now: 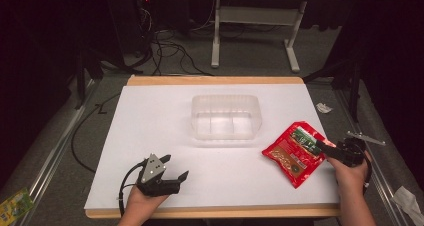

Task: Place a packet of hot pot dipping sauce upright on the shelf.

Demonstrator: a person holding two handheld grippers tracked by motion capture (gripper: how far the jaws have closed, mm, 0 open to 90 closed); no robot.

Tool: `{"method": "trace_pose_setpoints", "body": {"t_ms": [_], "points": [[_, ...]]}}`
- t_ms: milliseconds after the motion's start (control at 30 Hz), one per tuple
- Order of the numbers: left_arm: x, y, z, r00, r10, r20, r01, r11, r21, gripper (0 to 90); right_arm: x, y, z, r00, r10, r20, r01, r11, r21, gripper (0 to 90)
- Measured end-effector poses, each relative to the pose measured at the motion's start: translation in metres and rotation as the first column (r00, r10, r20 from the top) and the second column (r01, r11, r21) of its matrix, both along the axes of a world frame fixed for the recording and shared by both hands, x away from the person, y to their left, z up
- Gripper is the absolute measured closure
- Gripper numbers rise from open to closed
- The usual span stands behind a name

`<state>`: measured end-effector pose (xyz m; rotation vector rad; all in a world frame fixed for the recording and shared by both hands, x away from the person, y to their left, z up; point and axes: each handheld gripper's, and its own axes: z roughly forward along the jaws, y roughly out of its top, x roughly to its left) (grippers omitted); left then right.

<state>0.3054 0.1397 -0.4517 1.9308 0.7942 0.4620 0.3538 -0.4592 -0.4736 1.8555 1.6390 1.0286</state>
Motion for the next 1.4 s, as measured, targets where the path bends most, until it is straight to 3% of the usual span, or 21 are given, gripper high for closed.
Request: {"method": "trace_pose_setpoints", "body": {"t_ms": [267,600,800,1000,1067,1400], "points": [[-0.001,0.001,0.000,1.0000,0.000,0.001,0.000,1.0000,-0.004,19.8,0.005,-0.003,-0.003,0.9982,-0.012,-0.058,0.014,1.000,0.028,7.8],[-0.001,0.001,0.000,1.0000,0.000,0.000,0.000,1.0000,-0.002,19.8,0.005,-0.004,-0.004,0.9983,0.014,-0.057,-0.011,0.999,0.051,14.3],[-0.001,0.000,0.000,1.0000,-0.004,0.000,0.004,1.0000,0.003,19.8,0.002,-0.002,-0.002,0.9994,0.024,-0.024,-0.023,0.999,0.042,20.0],[-0.001,0.000,0.000,1.0000,-0.005,0.003,0.005,1.0000,0.005,19.9,-0.005,0.000,0.001,0.9961,0.066,0.059,-0.068,0.997,0.029,34.1],[-0.001,0.000,0.000,1.0000,-0.008,0.002,0.008,0.9999,0.006,20.0,-0.006,0.000,0.001,0.9956,0.067,0.066,-0.069,0.997,0.035,36.6],[-0.001,-0.001,0.000,0.9999,-0.016,0.004,0.016,0.9998,0.012,20.2,-0.014,0.006,0.007,0.9798,0.138,0.145,-0.149,0.986,0.069,48.7]]}}
